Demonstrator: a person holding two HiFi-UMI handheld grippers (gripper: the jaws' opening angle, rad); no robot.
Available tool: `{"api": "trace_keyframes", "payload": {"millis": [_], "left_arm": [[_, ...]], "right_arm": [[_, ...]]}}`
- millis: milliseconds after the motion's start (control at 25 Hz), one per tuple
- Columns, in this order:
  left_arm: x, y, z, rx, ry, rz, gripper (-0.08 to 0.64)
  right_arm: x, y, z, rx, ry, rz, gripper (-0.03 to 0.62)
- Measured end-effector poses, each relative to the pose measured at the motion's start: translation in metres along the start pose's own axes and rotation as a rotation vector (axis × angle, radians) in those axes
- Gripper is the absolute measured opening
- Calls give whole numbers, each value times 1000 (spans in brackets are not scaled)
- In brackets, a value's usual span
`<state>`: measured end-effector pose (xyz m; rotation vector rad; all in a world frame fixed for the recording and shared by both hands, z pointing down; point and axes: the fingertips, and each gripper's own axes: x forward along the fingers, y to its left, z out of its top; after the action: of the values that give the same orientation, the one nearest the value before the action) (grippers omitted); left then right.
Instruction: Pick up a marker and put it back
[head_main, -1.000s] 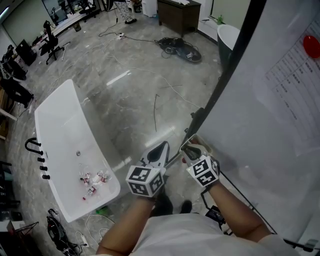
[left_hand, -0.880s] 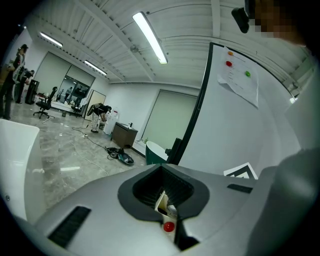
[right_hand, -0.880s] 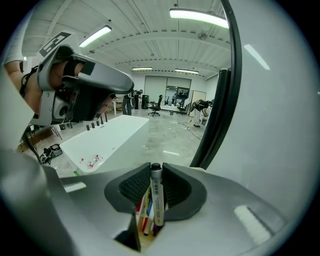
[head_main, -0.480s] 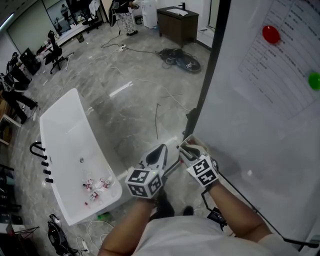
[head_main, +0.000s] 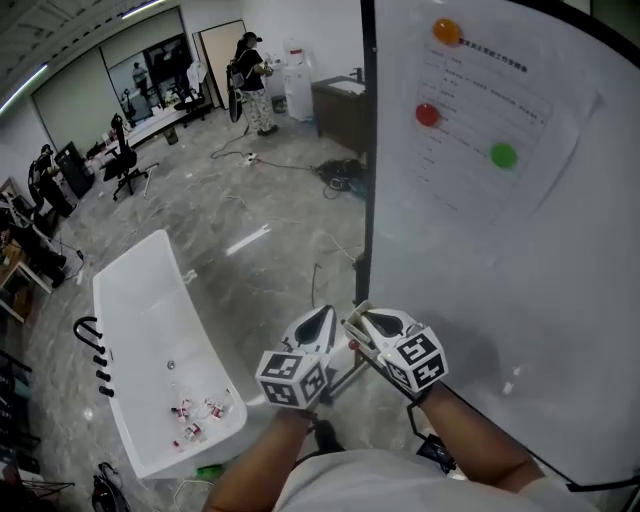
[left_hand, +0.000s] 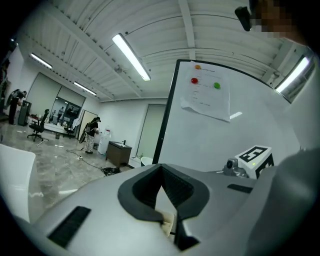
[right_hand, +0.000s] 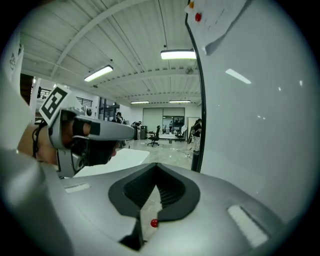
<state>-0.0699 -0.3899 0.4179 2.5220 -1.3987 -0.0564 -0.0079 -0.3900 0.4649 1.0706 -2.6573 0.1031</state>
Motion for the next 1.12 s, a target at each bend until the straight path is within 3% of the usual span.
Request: {"api": "trace_keyframes", "payload": {"millis": [400, 1120], "left_arm": [[-28, -58, 21, 64, -17, 20, 2], [-38, -76, 32, 100, -44, 20, 2]], "right_arm": [[-78, 23, 71, 10, -200, -5, 2], [-92, 33, 90, -9, -249, -10, 2]]}}
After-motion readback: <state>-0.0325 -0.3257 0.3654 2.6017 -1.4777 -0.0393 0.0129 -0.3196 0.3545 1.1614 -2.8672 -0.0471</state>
